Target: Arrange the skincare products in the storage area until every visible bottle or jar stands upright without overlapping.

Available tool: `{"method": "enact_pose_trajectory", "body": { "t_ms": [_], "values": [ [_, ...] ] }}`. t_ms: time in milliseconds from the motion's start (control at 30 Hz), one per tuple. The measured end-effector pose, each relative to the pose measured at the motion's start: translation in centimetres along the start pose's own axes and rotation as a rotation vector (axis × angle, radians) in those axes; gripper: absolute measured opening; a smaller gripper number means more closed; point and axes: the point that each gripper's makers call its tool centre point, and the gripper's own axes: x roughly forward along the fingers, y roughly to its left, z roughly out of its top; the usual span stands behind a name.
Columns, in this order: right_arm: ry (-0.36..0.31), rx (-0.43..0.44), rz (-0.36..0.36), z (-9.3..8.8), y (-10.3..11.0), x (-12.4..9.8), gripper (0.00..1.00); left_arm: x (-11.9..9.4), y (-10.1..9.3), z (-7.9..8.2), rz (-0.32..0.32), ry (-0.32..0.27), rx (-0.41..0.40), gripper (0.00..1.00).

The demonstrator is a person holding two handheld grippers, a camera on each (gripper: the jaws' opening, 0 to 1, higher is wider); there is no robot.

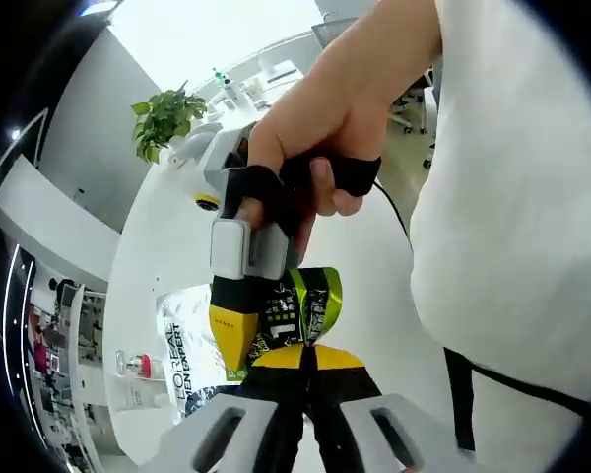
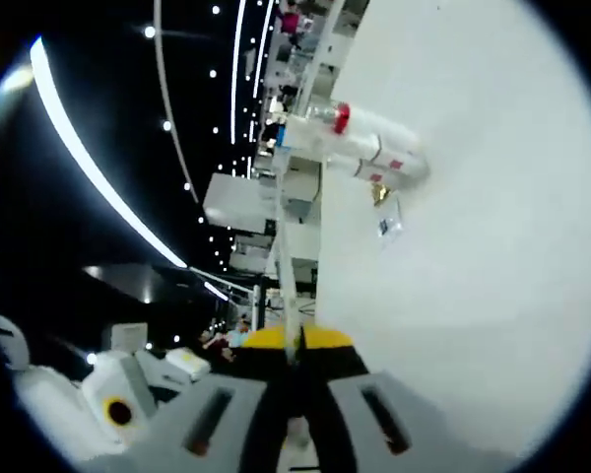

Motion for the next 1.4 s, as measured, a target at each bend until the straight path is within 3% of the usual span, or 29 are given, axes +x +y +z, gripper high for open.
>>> {"method": "enact_pose_trajectory", "body": {
  "t_ms": [233, 400, 533, 633, 700, 767, 867, 1067, 1133, 1267, 1400],
  "values": [
    [-0.006, -0.038, 0.009, 0.4, 0.4, -1.1, 0.0, -0.1, 0.2, 0.8, 0.004, -0.081, -0.09, 0.04],
    [-0.034, -0.048, 0.016, 1.0, 0.7, -1.8, 0.0, -0.3, 0.2, 1.2, -0.016, -0.143, -0.209, 0.09],
    [-0.06, -0.06, 0.025, 1.5, 0.8, -2.8, 0.0, -0.7, 0.4, 1.2, -0.032, -0.21, -0.35, 0.21],
    [-0.077, -0.067, 0.03, 1.8, 0.8, -3.3, 0.0, -1.4, 0.9, 1.2, -0.042, -0.292, -0.51, 0.29],
    [-0.092, -0.069, 0.029, 2.1, 0.8, -3.7, 0.0, -2.1, 1.4, 1.6, -0.065, -0.386, -0.655, 0.35],
    [-0.112, -0.078, 0.034, 2.4, 1.0, -4.1, 0.0, -3.2, 2.9, 2.2, -0.077, -0.533, -0.844, 0.42],
    [-0.129, -0.085, 0.051, 2.6, 1.4, -4.6, 0.0, -4.2, 4.7, 1.7, -0.046, -0.64, -1.007, 0.51],
    [-0.141, -0.116, 0.118, 2.7, 3.0, -4.8, 0.0, -4.1, 6.4, -0.2, -0.012, -0.691, -1.215, 0.68],
    [-0.144, -0.122, 0.147, 2.8, 3.6, -4.7, 0.0, -4.0, 6.3, 0.0, -0.047, -0.712, -1.267, 0.71],
    [-0.135, -0.144, 0.221, 2.6, 5.5, -4.5, 0.0, -3.8, 5.4, 1.3, -0.181, -0.779, -1.391, 0.71],
    [-0.121, -0.159, 0.28, 2.3, 6.6, -4.2, 0.0, -4.2, 4.6, 3.0, -0.306, -0.863, -1.448, 0.6]
  ]
}}
